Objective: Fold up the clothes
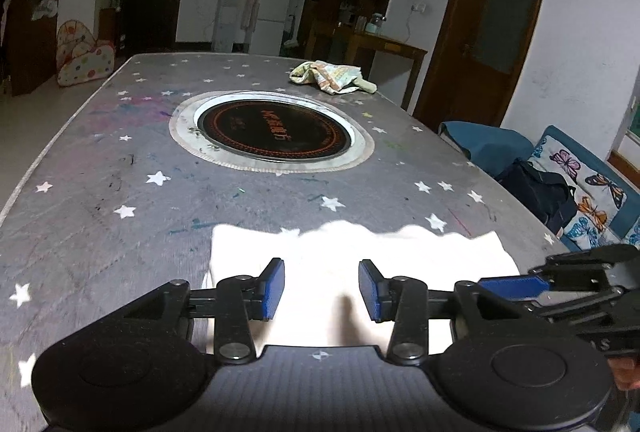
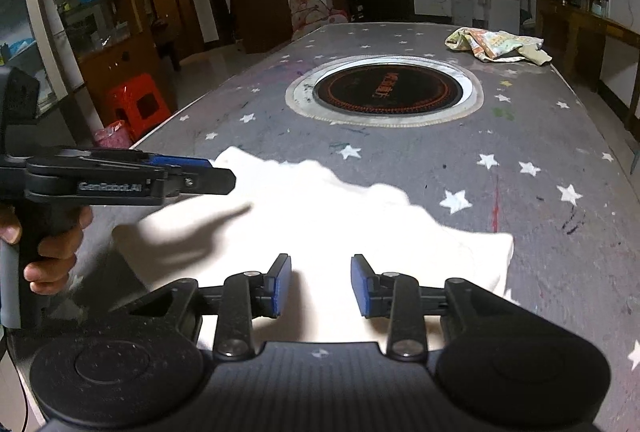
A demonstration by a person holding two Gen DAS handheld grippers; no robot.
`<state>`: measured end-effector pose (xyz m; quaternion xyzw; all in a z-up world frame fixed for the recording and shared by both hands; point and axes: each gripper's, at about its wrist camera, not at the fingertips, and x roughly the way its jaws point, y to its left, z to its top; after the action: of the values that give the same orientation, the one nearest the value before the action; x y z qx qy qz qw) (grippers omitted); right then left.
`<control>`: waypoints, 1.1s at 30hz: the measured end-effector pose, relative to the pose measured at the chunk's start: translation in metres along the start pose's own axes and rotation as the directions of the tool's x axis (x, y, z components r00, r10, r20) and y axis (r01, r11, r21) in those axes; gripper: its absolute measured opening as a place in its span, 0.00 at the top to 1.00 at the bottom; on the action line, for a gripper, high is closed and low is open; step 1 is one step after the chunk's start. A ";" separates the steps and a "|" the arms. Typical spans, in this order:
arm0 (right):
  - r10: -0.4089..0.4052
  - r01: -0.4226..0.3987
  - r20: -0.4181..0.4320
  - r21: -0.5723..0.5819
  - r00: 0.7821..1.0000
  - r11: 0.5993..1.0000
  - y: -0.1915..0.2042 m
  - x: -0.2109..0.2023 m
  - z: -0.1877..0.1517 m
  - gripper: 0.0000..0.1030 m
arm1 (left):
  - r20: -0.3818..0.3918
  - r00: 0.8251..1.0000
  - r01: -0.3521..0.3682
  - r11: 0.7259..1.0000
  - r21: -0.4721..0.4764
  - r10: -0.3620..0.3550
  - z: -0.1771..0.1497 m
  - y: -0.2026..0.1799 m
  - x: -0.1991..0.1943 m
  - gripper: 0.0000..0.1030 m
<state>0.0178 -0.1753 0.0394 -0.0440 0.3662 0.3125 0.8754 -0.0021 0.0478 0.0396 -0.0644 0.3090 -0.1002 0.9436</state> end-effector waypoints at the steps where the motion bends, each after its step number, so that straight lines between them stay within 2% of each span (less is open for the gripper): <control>1: -0.004 0.004 0.000 0.002 1.000 1.000 0.000 0.000 -0.003 0.67 | -0.001 1.000 -0.007 1.000 0.013 0.007 -0.004 -0.002 -0.002 0.57; 6: -0.016 0.016 0.014 0.012 1.000 1.000 0.001 -0.001 -0.010 0.66 | -0.006 0.999 -0.054 0.996 0.068 0.054 -0.020 -0.008 -0.004 0.57; 11: 0.001 -0.001 0.046 -0.010 0.999 1.000 0.009 -0.022 -0.012 0.64 | 0.020 0.998 -0.057 0.997 0.060 0.056 -0.029 -0.009 -0.021 0.57; 18: -0.010 0.010 0.027 -0.009 1.000 1.000 0.011 -0.021 -0.029 0.64 | 0.033 0.997 -0.073 0.996 0.057 0.072 -0.039 -0.008 -0.026 0.56; 24: 0.009 -0.006 0.059 -0.050 0.998 0.999 0.023 -0.032 -0.024 0.61 | 0.056 0.996 -0.075 0.996 0.039 0.073 -0.041 -0.007 -0.035 0.53; 29: 0.015 -0.012 0.028 -0.093 1.000 0.996 0.033 -0.020 -0.032 0.60 | 0.048 0.994 -0.106 0.993 0.058 0.103 -0.051 -0.006 -0.034 0.50; 33: 0.013 -0.009 0.038 -0.111 0.999 0.994 0.038 -0.024 -0.028 0.60 | 0.061 0.993 -0.103 0.994 0.036 0.100 -0.050 -0.004 -0.042 0.50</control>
<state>-0.0341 -0.1656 0.0404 -0.0845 0.3317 0.3380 0.8767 -0.0652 0.0502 0.0245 -0.0329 0.2819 -0.0562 0.9572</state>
